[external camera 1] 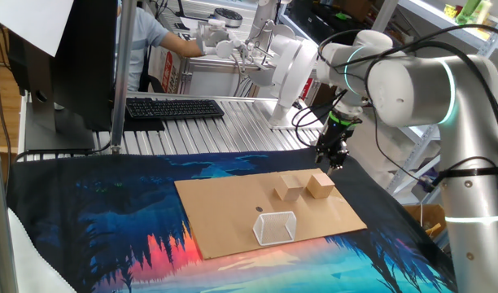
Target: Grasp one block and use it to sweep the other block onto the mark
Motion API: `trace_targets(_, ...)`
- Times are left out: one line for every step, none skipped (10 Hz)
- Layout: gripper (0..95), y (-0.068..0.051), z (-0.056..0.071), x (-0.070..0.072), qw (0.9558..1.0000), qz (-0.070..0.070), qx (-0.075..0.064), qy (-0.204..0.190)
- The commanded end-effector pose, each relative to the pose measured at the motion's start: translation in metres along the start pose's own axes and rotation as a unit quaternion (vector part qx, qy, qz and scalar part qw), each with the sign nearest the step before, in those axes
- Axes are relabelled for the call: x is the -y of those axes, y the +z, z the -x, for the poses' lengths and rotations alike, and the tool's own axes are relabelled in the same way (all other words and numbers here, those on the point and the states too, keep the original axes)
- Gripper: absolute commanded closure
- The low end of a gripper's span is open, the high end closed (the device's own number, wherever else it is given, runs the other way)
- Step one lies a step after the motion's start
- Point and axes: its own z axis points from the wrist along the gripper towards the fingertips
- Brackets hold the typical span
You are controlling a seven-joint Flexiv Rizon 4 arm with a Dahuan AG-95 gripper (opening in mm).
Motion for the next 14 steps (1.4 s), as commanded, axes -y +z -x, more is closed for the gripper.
trace_targets(38.0,0.007,0.005,-0.002,1.0000,-0.002,-0.001,-0.004)
trace_targets(38.0,0.010,0.006,-0.002,1.0000,-0.002,-0.002,-0.004)
trace_targets(38.0,0.013,0.007,-0.002,1.0000,-0.001,-0.003,-0.003)
trace_targets(38.0,0.016,0.007,-0.002,1.0000,-0.001,-0.006,0.002)
trace_targets(38.0,0.018,0.007,-0.002,0.9999,-0.001,-0.009,0.005)
trace_targets(38.0,0.021,0.008,-0.001,0.9999,0.000,-0.014,0.005)
trace_targets(38.0,0.026,0.009,-0.001,0.9999,0.001,-0.013,0.006)
trace_targets(38.0,0.028,0.009,-0.001,0.9999,0.001,-0.014,0.006)
trace_targets(38.0,0.030,0.009,-0.001,0.9999,0.001,-0.014,0.008)
trace_targets(38.0,0.032,0.009,-0.001,0.9999,0.002,-0.014,0.009)
trace_targets(38.0,0.033,0.009,-0.001,0.9999,0.002,-0.012,0.010)
trace_targets(38.0,0.033,0.009,-0.001,0.9998,0.003,-0.012,0.012)
trace_targets(38.0,0.034,0.009,0.000,0.9998,0.003,-0.013,0.015)
trace_targets(38.0,0.034,0.009,0.000,0.9997,0.003,-0.013,0.018)
